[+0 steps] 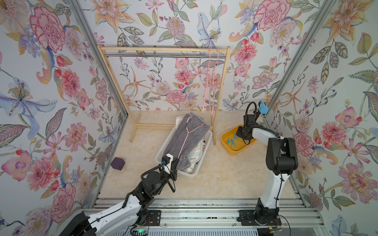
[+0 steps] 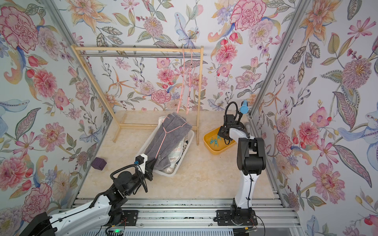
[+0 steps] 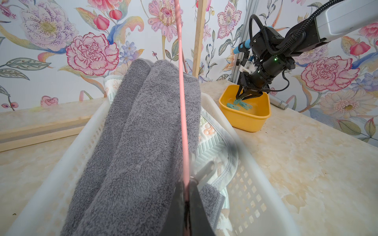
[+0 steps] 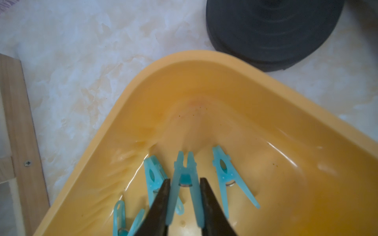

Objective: Remove the clothespins securing towels to the hanger
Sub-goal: Place the clothespin in the storage box.

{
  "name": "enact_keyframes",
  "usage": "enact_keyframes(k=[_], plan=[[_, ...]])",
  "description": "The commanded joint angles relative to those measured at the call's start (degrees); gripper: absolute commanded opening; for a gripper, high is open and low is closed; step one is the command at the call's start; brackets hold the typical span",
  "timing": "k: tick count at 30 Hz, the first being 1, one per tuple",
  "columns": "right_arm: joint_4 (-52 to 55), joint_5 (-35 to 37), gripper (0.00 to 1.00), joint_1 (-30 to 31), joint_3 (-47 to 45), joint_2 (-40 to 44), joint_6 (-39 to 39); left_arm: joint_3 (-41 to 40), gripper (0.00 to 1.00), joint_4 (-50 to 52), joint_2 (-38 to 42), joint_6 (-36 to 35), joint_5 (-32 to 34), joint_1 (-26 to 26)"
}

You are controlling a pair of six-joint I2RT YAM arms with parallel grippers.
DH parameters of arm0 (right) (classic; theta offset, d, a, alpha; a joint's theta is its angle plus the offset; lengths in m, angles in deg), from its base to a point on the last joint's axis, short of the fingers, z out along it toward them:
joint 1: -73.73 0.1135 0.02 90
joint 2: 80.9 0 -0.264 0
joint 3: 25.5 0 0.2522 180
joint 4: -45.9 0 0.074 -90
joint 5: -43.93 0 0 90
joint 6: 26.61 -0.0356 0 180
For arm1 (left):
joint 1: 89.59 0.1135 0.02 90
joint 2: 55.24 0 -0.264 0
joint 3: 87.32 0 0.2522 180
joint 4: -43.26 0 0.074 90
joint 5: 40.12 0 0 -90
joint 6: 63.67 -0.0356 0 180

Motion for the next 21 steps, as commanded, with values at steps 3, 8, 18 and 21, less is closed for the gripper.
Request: enact_keyframes(k=[3,8,18,21], plan=[[3.6,-2.8,0.64,-1.1,2.1,-0.2,1.5,1.2,0.0,-1.1,0.6,-0.9,1.5,-0.4],[4.0,-6.3,1.0,-1.5,0.7,6.2,1.2,1.1,0.0,-1.2,0.7,-1.0,1.5,-0.4],[0.4,-19.2,1.0,0.3,-13.3,25.5,-9.9,0.9,0.0,-2.1,0.2,-1.1,2.2,-0.4],[-1.3,-23.0,0.97,2.5,-18.2,31.4,-15.8,0.9,0.0,-3.2,-0.9,-1.2,2.1,-0.4]])
